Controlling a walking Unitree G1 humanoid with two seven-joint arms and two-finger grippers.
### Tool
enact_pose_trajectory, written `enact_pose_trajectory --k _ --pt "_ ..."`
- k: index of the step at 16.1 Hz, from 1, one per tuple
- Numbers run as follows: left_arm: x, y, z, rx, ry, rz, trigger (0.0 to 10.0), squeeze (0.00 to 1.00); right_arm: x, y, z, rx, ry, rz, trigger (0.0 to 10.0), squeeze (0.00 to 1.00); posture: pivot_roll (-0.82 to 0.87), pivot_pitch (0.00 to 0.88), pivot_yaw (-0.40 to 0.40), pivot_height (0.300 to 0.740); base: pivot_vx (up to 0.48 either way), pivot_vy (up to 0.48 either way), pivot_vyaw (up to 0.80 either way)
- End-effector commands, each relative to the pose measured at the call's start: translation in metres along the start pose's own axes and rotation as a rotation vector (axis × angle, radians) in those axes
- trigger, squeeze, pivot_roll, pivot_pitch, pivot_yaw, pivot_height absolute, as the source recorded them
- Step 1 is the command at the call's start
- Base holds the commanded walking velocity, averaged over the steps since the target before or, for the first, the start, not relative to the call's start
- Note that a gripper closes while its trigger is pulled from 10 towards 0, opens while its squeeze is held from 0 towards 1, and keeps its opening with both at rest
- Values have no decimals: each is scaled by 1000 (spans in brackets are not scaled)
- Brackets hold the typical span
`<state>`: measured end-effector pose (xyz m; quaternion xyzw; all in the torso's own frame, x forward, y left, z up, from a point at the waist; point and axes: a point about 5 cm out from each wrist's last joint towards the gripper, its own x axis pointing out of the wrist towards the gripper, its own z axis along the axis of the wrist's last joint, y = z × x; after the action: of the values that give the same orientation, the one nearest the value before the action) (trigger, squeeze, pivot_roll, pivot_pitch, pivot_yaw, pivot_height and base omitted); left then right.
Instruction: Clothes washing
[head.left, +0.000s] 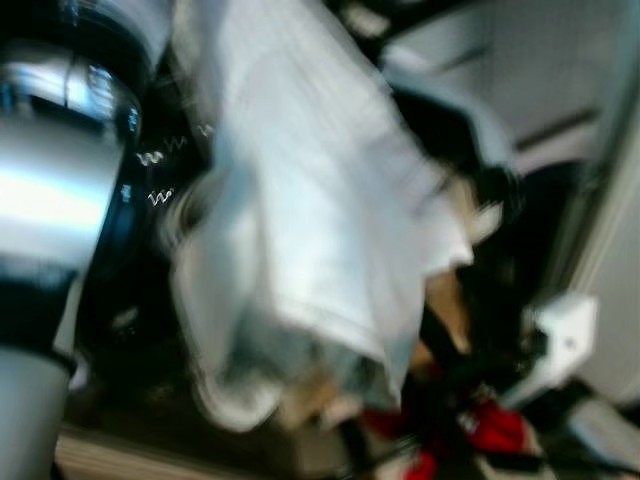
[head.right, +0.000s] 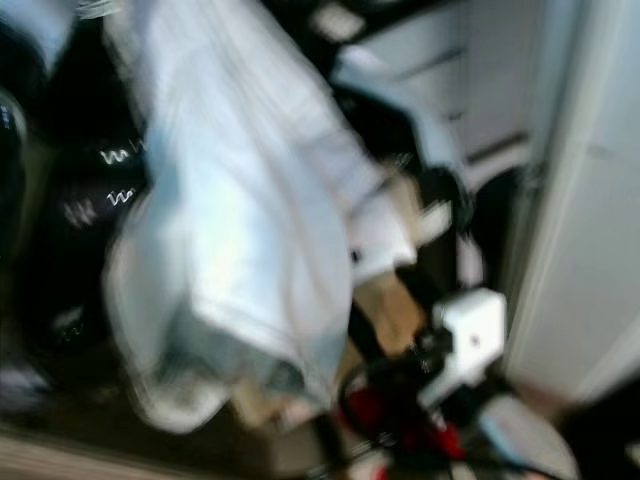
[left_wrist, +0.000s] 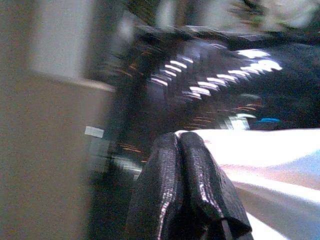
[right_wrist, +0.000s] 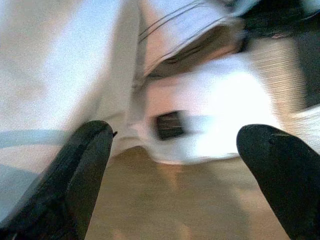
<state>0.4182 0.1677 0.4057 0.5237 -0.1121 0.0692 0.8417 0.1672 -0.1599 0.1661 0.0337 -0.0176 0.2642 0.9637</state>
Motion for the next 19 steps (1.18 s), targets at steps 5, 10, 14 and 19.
enact_pose_trajectory --k 5,10,14,19 --pt "-13 -65 -60 -147 238 -291 10000 1000 9 -2 23 -12 -14 78 10000 0 -426 0 315 740 0 0 0" --pt "-37 -112 -103 -122 381 -502 10000 1000 19 -11 41 -55 -18 159 10000 0 -396 0 268 740 0 0 0" --pt "-20 -93 -66 -311 234 -407 10000 1000 32 -16 39 -33 -14 158 10000 0 -372 0 248 740 0 0 0" --pt "-7 -33 15 -628 -297 -244 10000 0 55 -15 17 24 -23 64 10000 0 -326 0 234 740 0 0 0"
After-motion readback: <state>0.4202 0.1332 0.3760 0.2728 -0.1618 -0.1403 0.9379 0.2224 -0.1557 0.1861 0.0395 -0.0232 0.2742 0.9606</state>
